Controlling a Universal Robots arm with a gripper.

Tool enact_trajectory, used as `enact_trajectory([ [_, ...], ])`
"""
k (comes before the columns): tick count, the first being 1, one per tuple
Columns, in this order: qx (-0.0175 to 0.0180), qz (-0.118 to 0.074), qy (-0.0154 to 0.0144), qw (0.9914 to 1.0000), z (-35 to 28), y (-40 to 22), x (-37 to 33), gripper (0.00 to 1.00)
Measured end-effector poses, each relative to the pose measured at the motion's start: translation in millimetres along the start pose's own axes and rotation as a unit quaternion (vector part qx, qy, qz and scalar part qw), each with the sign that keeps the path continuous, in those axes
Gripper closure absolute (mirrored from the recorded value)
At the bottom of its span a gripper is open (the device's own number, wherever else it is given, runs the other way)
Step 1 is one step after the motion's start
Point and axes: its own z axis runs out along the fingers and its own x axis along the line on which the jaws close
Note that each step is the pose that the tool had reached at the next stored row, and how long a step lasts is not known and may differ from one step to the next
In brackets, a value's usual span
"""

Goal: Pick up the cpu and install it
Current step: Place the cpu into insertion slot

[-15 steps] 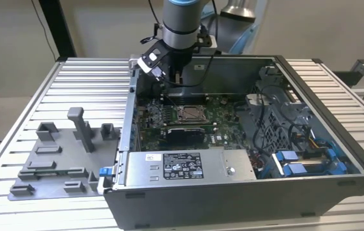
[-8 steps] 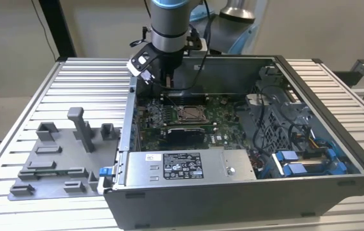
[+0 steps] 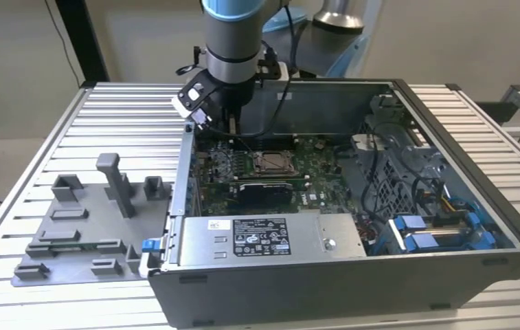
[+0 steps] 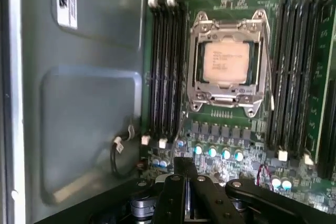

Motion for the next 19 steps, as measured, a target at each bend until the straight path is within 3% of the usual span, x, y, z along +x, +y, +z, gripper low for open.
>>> enact_trajectory([
  [2,-0.0003,0.000,-0.0001,1.00000,3.7,-4.8,-0.9,1.00],
  [7,-0.0015,-0.001,0.0014,1.00000,12.0,-5.1,-3.4,1.00],
  [9,-0.0020,-0.001,0.0066,0.99998,13.6,-5.1,-3.8,1.00],
  [13,-0.0029,-0.001,0.0268,0.99964,15.0,-5.0,-3.8,1.00],
  [15,-0.0032,-0.001,0.0304,0.99953,15.1,-4.5,-3.8,1.00],
  [19,-0.0034,-0.002,0.0325,0.99946,15.1,-0.3,-4.1,1.00],
])
